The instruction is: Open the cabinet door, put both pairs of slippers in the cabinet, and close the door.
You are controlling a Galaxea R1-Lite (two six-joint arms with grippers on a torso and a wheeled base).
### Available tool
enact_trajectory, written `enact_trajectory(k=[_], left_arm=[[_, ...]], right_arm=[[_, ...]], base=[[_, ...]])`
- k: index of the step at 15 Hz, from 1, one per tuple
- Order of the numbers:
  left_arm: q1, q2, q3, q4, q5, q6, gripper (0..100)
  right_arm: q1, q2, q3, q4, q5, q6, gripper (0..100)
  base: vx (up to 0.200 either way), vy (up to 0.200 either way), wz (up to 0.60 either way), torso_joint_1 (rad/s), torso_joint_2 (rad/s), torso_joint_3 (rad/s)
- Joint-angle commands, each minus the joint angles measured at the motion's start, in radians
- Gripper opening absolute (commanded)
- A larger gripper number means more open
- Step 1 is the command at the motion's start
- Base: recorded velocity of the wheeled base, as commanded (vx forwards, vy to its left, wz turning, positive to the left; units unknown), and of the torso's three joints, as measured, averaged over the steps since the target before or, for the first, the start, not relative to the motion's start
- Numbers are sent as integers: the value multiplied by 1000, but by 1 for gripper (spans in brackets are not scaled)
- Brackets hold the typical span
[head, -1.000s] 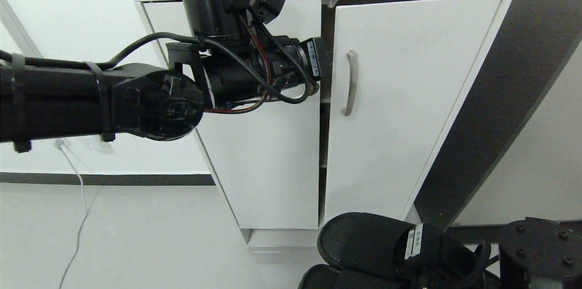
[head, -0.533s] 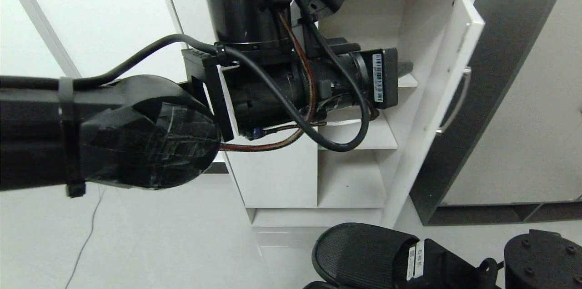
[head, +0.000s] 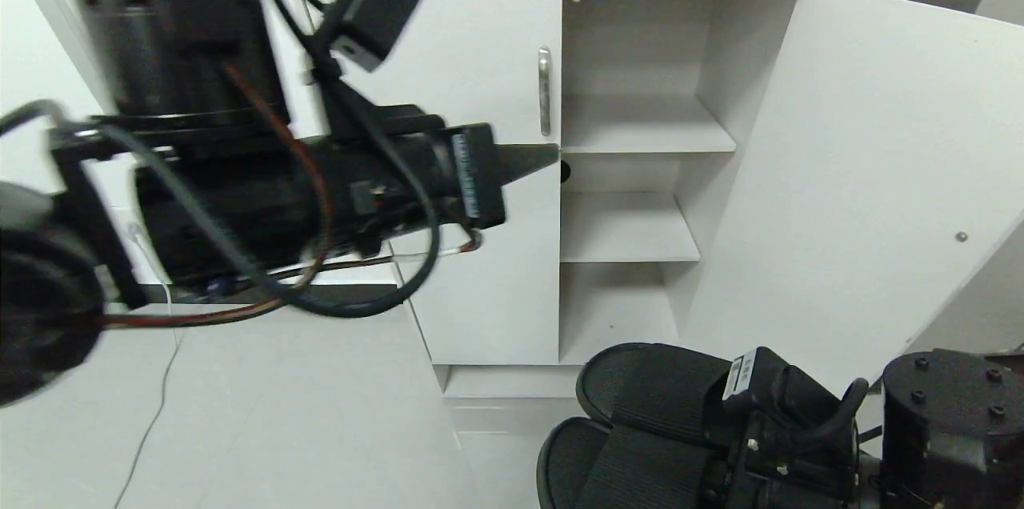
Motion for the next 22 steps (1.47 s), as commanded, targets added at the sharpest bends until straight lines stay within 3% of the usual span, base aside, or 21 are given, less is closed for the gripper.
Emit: enact_trajectory(k=[1, 4, 5, 7, 8, 10, 11, 13, 15, 16, 18, 19, 21, 22], left_arm=[[113, -452, 316, 75, 4, -3, 0], [192, -744, 404, 254, 5, 2, 0], [254, -805, 413, 317, 5, 4, 0], [403, -957, 478, 468, 76, 62, 0], [452, -1018, 520, 495, 151, 94, 0], [524, -1144, 645, 503, 278, 120, 0], [567, -1201, 720, 503, 315, 145, 0], [656, -1295, 878, 497, 343, 194, 0], [745, -1391, 947, 497, 341, 204, 0], [749, -1397, 965, 486, 343, 209, 0], [749, -1396, 1053, 348, 326, 218, 0], [749, -1397, 1082, 339, 301, 240, 0], [749, -1396, 1082, 397, 270, 237, 0], [749, -1396, 1082, 397, 227, 240, 0]], right_arm=[[-8, 0, -4, 0, 1, -1, 0], [-11, -1, -8, 0, 0, -4, 0], [-11, -5, -6, 0, -2, -4, 0], [-19, -6, -4, 0, -2, -2, 0], [-22, -9, -4, 0, -2, -2, 0], [-28, -14, -1, 0, -2, -1, 0], [-30, -14, 2, 0, -2, -1, 0], [-30, -14, 2, 0, -2, -2, 0], [-30, -26, 2, 0, -2, -4, 0], [-30, -26, 2, 0, -4, -4, 0], [-30, -28, 2, 0, -4, -5, 0], [-30, -28, 2, 0, -4, -4, 0], [-30, -24, 3, 0, -4, -1, 0], [-30, -21, 3, 1, -5, -2, 0]], base=[[0, 0, 0, 0, 0, 0], [0, 0, 0, 0, 0, 0], [0, 0, 0, 0, 0, 0], [0, 0, 0, 0, 0, 0], [0, 0, 0, 0, 0, 0], [0, 0, 0, 0, 0, 0], [0, 0, 0, 0, 0, 0], [0, 0, 0, 0, 0, 0], [0, 0, 0, 0, 0, 0], [0, 0, 0, 0, 0, 0], [0, 0, 0, 0, 0, 0], [0, 0, 0, 0, 0, 0], [0, 0, 0, 0, 0, 0], [0, 0, 0, 0, 0, 0]])
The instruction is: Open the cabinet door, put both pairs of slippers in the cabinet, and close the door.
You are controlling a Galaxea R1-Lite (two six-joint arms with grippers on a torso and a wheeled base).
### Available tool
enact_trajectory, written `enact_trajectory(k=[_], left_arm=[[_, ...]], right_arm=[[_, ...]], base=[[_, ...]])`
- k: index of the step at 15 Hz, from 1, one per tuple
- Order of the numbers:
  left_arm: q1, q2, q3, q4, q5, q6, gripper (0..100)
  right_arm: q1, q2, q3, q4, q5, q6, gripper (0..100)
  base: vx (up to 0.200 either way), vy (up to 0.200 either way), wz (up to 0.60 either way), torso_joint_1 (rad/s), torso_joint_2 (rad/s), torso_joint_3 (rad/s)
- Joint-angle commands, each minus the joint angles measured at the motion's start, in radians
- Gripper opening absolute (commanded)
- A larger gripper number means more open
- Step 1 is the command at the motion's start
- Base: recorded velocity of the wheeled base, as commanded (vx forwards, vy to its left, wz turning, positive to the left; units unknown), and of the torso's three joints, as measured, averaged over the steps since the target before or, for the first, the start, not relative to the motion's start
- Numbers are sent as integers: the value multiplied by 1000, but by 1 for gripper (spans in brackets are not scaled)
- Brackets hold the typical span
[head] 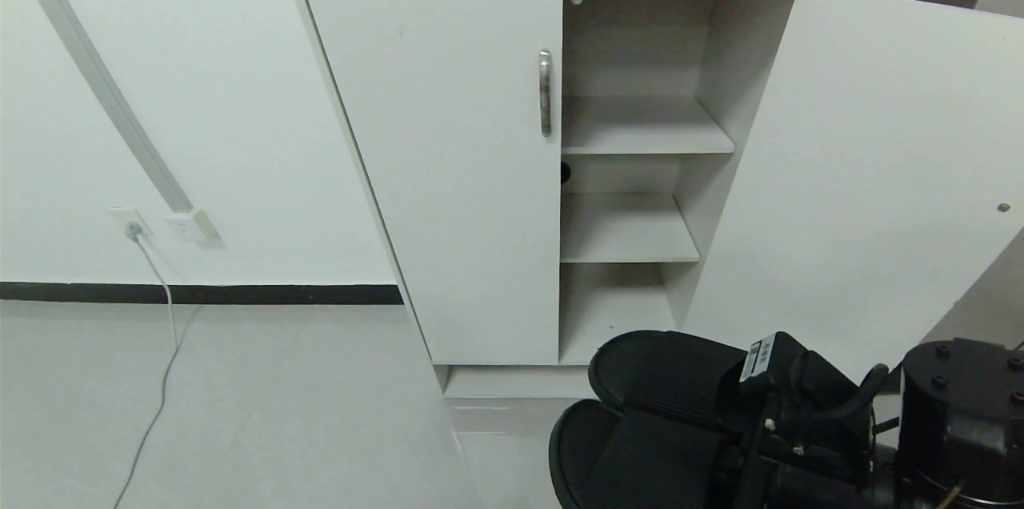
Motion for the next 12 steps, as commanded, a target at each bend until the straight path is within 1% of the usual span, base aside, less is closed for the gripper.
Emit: enact_trajectory(k=[1, 2, 3, 4, 5, 7, 9, 10, 11, 12], left_arm=[[1, -2, 7, 2, -29, 5, 0], [-13, -6, 7, 3, -34, 7, 0], [-111, -43, 7, 5, -34, 4, 0], [-93, -48, 7, 5, -34, 7, 0], [-87, -75, 7, 3, -31, 8, 0], [-81, -86, 7, 3, 13, -1, 0], [-81, -86, 7, 3, -10, 5, 0], [-81, -86, 7, 3, -14, -2, 0], [-81, -86, 7, 3, -14, -4, 0], [-81, -86, 7, 3, -14, -4, 0]], right_arm=[[0, 10, -3, 0, -8, -1, 0], [2, 15, -4, -1, -16, -1, 0], [2, 21, -6, -1, -27, -1, 0], [5, 21, -6, -1, -27, -2, 0], [7, 21, -7, -1, -28, -2, 0], [7, 21, -14, -1, -31, -2, 0], [17, 32, -26, 0, -92, 8, 0], [69, 73, -43, -1, -231, 67, 0], [103, 96, -58, -1, -309, 109, 0], [165, 160, -124, -1, -451, 200, 0]], base=[[0, 0, 0, 0, 0, 0], [0, 0, 0, 0, 0, 0], [0, 0, 0, 0, 0, 0], [0, 0, 0, 0, 0, 0], [0, 0, 0, 0, 0, 0], [0, 0, 0, 0, 0, 0], [0, 0, 0, 0, 0, 0], [0, 0, 0, 0, 0, 0], [0, 0, 0, 0, 0, 0], [0, 0, 0, 0, 0, 0]])
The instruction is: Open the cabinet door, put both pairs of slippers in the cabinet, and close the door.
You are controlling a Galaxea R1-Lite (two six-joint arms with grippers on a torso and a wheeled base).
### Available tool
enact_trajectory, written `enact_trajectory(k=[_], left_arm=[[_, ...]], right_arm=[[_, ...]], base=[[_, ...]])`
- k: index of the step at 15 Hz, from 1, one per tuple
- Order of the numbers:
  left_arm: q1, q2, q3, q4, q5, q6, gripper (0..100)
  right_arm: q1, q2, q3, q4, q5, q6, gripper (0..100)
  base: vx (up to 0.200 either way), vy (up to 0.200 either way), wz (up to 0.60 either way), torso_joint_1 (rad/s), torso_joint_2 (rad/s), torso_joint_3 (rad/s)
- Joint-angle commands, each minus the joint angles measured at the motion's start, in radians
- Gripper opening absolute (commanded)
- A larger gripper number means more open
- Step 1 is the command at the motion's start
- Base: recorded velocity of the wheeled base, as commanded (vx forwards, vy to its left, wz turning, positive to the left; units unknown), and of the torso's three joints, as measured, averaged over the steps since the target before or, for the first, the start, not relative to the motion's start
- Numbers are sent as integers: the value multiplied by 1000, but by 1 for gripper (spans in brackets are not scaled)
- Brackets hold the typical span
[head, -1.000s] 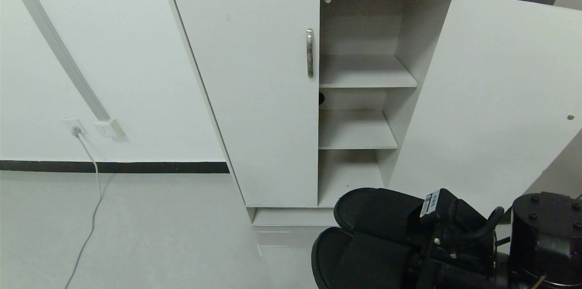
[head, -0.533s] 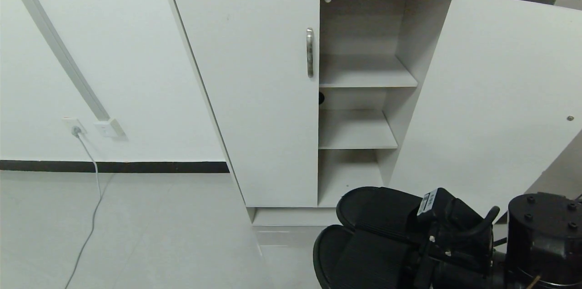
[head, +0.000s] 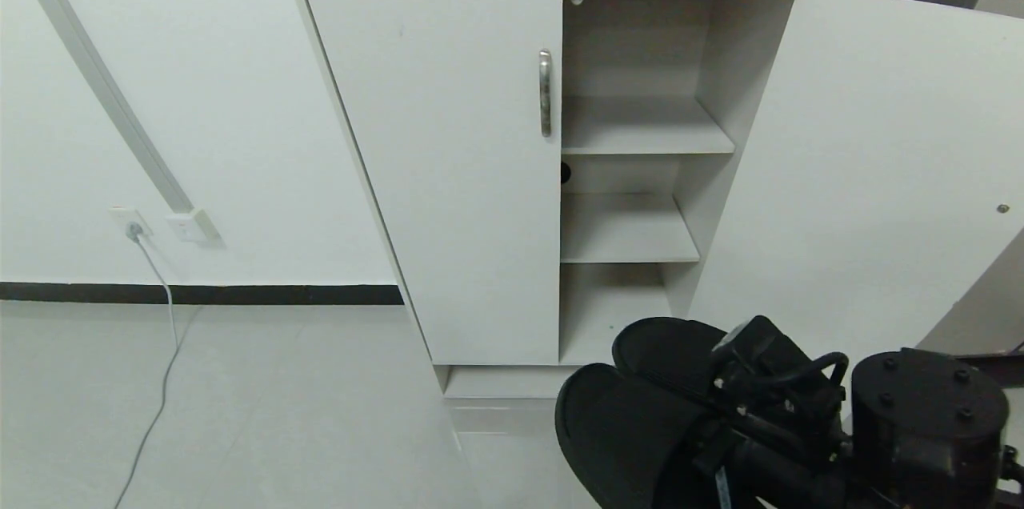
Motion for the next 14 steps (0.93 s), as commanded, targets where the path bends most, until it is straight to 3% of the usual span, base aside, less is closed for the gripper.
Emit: enact_trajectory(k=[1, 3, 9, 14], left_arm=[[0, 0, 0, 0, -1, 1, 0], [0, 0, 0, -1, -1, 1, 0], [0, 0, 0, 0, -1, 1, 0], [0, 0, 0, 0, -1, 1, 0]], right_arm=[[88, 123, -102, -2, -135, 103, 0], [104, 244, -231, -2, -251, 181, 0], [77, 448, -409, 0, -540, 195, 0], [20, 468, -441, 0, -546, 218, 0]], base=[[0, 0, 0, 0, 0, 0], [0, 0, 0, 0, 0, 0], [0, 0, 0, 0, 0, 0], [0, -160, 0, 0, -1, 2]])
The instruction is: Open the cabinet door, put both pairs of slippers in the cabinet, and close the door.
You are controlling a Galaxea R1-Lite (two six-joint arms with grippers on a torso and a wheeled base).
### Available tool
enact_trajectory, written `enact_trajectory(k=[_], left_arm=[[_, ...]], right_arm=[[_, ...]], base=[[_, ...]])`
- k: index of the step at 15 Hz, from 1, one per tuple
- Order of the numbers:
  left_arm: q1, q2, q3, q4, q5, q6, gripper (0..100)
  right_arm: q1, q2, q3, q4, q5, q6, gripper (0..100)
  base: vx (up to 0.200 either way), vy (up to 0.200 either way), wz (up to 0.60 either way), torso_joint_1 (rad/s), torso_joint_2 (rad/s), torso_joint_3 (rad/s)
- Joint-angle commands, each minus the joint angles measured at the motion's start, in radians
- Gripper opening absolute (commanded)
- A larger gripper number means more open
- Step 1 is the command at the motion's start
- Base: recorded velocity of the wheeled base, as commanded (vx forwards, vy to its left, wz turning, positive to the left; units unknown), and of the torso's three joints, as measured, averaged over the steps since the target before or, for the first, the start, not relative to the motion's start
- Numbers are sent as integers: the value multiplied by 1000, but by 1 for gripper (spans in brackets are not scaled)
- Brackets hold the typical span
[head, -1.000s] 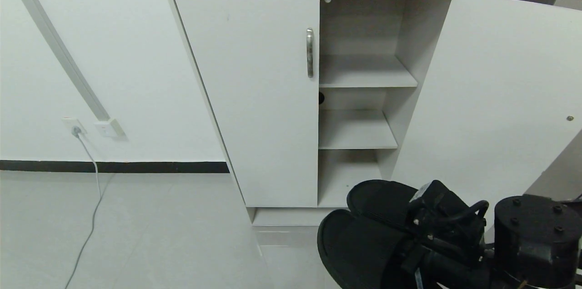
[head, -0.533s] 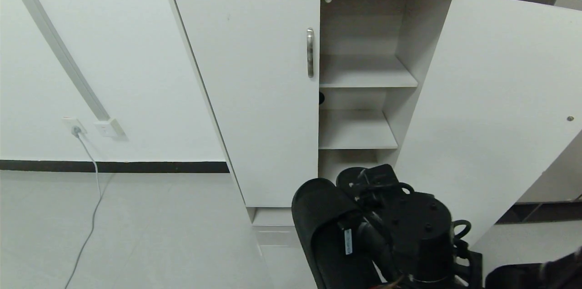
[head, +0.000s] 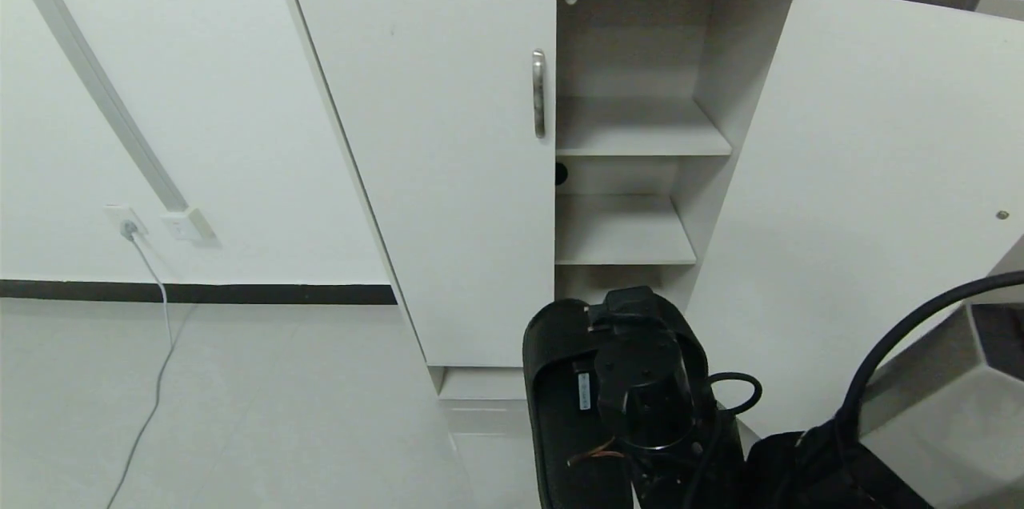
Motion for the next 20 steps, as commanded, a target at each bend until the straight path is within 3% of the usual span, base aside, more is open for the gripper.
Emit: enact_trajectory(k=[1, 3, 7, 10, 20], left_arm=[[0, 2, 0, -1, 0, 0, 0], [0, 2, 0, -1, 0, -3, 0], [0, 2, 0, -2, 3, -10, 0], [0, 2, 0, -2, 3, -9, 0], [0, 2, 0, -2, 3, -9, 0]], right_arm=[[-20, 35, -7, 1, 0, 7, 0], [-22, 52, -16, -1, 0, 11, 0], [-22, 68, -31, -2, 1, 10, 0], [-27, 169, -119, -38, 9, -1, 0], [-50, 232, -148, -98, 14, -13, 0]], base=[[0, -200, 0, 7, 2, -2], [0, -200, 0, 2, 5, -2], [0, 0, 0, 0, 0, 0], [0, 0, 0, 0, 0, 0], [0, 0, 0, 0, 0, 0]])
